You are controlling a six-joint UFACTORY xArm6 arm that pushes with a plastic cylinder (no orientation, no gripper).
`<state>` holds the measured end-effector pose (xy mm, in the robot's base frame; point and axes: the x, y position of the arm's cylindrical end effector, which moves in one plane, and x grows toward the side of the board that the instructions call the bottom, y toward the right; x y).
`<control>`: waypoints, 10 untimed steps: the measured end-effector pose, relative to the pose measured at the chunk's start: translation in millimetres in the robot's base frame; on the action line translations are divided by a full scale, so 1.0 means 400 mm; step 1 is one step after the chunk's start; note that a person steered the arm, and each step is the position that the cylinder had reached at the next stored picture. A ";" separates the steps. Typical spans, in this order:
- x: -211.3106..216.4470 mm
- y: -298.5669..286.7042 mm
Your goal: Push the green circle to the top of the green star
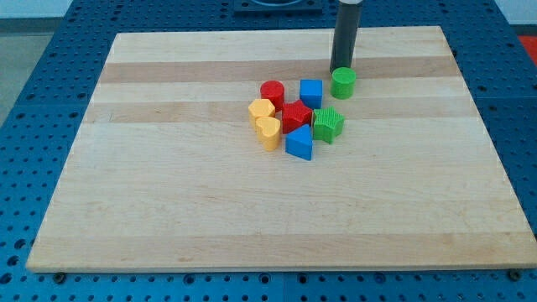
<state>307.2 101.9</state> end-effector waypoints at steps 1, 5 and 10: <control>0.031 0.008; 0.024 0.072; 0.081 0.039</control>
<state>339.7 117.5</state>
